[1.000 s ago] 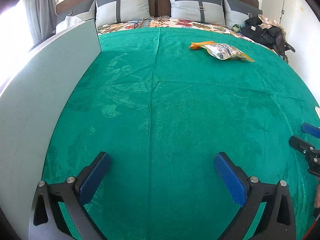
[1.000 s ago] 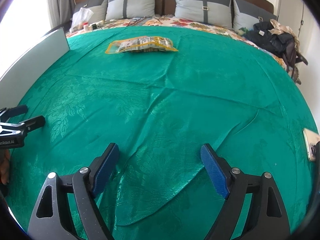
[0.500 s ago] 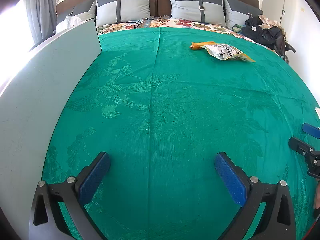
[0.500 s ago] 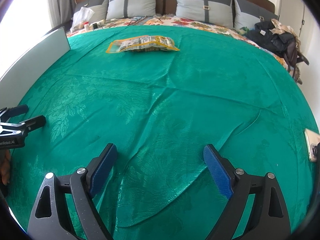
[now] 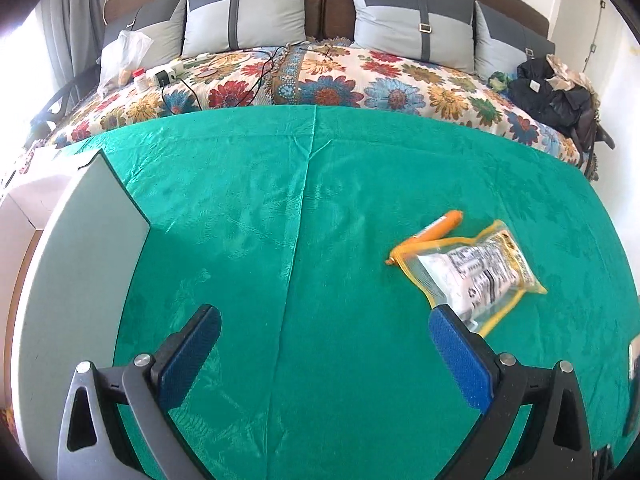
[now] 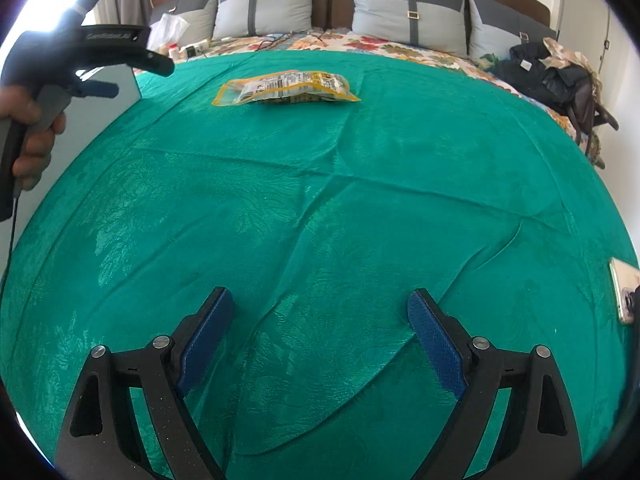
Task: Organize snacks
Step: 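Lower the left tool onto the orange sausage and grasp it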
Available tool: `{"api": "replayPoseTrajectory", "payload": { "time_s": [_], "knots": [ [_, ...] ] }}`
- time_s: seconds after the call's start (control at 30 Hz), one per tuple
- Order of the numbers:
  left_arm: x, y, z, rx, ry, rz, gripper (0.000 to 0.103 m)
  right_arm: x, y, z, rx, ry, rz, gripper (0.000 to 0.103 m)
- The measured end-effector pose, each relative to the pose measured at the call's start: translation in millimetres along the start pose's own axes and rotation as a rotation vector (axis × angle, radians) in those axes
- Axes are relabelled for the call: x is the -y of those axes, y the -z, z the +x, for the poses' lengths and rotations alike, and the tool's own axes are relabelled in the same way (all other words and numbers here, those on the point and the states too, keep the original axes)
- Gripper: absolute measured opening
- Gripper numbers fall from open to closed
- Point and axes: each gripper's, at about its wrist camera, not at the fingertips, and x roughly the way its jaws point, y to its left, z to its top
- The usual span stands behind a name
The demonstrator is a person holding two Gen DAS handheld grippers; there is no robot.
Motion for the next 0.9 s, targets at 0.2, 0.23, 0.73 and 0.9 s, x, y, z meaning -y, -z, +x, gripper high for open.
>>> {"api": "replayPoseTrajectory", "payload": {
  "time_s": [0.2,0.23,0.73,0.9],
  "knots": [
    [21,5,33,-0.028,0.146,-0.1,0.09,0,0,0,0.0,0.0,0.0,0.092],
    [29,9,31,-0.014,0.221,-0.097,0.09,0,0,0,0.0,0.0,0.0,0.092],
    [56,-47,9,0.036,0.235,0.047,0.092,0,0,0,0.001,0.0,0.0,0.092],
    [73,-65,57,-0.068,0.099,0.23,0.078,0,0,0,0.001,-0.001,0.0,0.092]
  ]
}}
